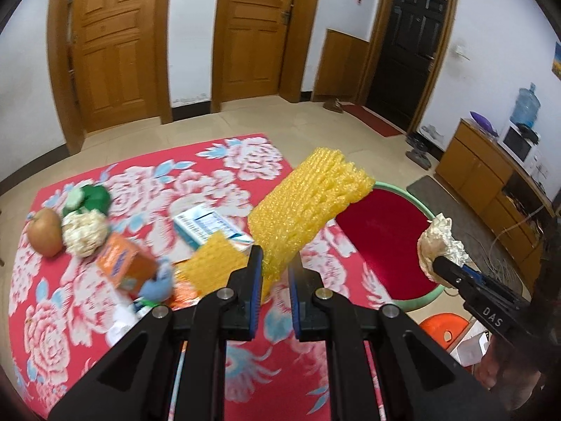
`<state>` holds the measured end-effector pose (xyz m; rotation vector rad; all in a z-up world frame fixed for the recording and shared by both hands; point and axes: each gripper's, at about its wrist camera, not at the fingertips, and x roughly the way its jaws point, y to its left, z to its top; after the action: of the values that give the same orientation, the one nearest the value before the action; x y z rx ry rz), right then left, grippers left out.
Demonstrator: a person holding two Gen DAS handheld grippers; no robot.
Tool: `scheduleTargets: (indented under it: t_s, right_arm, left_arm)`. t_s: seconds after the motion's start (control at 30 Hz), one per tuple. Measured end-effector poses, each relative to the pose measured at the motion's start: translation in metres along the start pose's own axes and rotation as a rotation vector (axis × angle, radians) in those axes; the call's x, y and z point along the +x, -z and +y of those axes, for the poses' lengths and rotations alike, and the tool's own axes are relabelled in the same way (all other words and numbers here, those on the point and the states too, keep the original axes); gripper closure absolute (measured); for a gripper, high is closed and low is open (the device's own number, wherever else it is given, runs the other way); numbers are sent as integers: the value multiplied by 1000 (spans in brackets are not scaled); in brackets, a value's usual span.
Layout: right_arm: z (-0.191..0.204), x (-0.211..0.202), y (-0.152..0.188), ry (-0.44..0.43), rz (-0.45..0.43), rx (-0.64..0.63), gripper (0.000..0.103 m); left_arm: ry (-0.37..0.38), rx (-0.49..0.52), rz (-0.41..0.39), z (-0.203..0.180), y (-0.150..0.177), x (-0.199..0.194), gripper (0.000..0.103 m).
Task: Collect trash
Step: 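Carry the yellow net and cream paper over the red bin with both tools, then open both tools to drop the net and paper into the bin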
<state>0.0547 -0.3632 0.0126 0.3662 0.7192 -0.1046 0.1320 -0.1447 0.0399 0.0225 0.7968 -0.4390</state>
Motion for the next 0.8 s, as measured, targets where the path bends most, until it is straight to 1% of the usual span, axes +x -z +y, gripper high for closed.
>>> scheduleTargets:
  t_s: [0.13,0.3,0.43,0.53,0.6,0.63,0.67,0.8]
  right_arm:
    - [-18,11,-1,38,12,43,75]
    - [-37,22,0,66,23,87,71]
    - [-50,26,-1,81,22,120,71]
    - [-59,27,-1,87,21,152,66]
    - [-64,27,0,90,20,169,57]
    - [-67,26,0,90,19,182,55]
    - [-70,26,-1,89,22,190,51]
    - [-79,21,-3,97,12,213,46]
  left_arm:
    - [34,22,14,-17,-8,17,90]
    - [67,59,28,-39,-15,37,90]
    - [98,81,46,-57,-20,55,90]
    - [121,106,60,-72,-20,66,90]
    - [135,127,71,-83,-20,75,90]
    - [137,134,77,-86,-20,79,90]
    - [141,142,86,-91,-20,84,90]
    - [158,155,119,-103,-20,101,90]
